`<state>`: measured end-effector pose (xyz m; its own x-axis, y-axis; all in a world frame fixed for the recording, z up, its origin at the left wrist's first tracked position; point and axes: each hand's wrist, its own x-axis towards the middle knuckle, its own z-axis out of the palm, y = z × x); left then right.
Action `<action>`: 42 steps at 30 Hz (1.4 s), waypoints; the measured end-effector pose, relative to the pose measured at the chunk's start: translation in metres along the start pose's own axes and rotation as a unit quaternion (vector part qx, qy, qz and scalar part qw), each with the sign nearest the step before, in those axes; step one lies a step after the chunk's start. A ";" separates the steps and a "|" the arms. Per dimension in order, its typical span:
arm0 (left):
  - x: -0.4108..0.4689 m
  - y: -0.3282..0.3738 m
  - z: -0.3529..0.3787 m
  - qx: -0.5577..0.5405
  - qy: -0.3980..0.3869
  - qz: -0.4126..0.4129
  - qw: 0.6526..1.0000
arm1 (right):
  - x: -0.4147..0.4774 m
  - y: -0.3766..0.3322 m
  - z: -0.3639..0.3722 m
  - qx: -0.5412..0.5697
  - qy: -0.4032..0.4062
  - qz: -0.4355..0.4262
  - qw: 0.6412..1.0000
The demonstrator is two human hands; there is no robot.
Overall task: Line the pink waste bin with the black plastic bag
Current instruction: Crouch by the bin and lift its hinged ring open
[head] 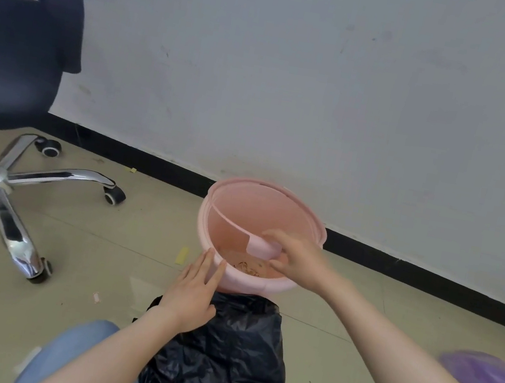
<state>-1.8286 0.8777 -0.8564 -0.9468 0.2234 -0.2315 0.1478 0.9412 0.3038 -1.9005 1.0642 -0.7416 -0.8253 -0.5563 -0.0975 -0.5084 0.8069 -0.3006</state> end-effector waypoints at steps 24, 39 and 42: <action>0.003 0.002 -0.007 -0.024 -0.016 0.003 1.000 | 0.144 0.022 -0.108 -0.111 0.246 0.128 0.954; 0.004 0.004 -0.010 -0.009 -0.045 -0.014 0.999 | 0.066 0.039 -0.043 -0.030 0.069 0.152 0.986; 0.005 0.003 -0.013 -0.008 -0.053 -0.011 0.998 | 0.032 0.019 -0.023 0.008 0.111 0.116 0.987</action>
<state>-1.8361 0.8786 -0.8447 -0.9140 0.2289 -0.3351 0.1219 0.9425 0.3113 -1.9427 1.0662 -0.7282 -0.9534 -0.2985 0.0446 -0.2973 0.9030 -0.3103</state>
